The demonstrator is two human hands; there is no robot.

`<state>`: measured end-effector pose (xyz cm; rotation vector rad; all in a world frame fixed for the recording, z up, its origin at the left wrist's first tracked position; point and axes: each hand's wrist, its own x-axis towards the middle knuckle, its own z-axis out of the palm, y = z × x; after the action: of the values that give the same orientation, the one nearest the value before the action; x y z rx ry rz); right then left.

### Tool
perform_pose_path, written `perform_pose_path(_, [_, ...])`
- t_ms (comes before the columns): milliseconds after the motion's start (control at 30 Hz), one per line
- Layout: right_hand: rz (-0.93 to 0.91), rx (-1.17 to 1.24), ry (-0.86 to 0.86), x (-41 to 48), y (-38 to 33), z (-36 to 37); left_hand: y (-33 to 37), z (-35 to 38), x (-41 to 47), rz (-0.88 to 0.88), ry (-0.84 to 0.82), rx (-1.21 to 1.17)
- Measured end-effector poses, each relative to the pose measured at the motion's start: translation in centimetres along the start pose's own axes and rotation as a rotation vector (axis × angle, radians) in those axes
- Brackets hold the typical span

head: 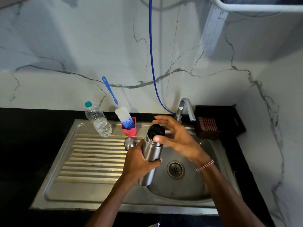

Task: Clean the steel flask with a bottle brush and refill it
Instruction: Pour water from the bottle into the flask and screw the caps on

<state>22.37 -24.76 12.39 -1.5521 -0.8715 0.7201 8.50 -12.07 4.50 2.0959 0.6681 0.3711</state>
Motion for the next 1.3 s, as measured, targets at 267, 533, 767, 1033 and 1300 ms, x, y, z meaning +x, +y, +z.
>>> perform_pose_path(267, [0.048,0.215,0.235,-0.6,0.2,1.3,1.4,-0.1,-0.1,0.026,-0.036,-0.01])
perform_pose_path(533, [0.036,0.452,0.192,-1.0,1.3,1.7,1.6,0.1,0.0,0.005,-0.048,-0.052])
perform_pose_path(767, [0.054,0.317,0.351,-0.6,0.5,2.5,2.0,-0.1,0.0,0.009,-0.058,-0.028])
perform_pose_path(1033, [0.078,0.51,0.083,-0.5,1.4,0.6,1.7,-1.2,-0.2,-0.014,-0.1,-0.038])
perform_pose_path(1300, [0.079,0.169,0.414,-0.4,0.7,3.4,2.4,-0.6,-0.5,-0.056,-0.068,0.004])
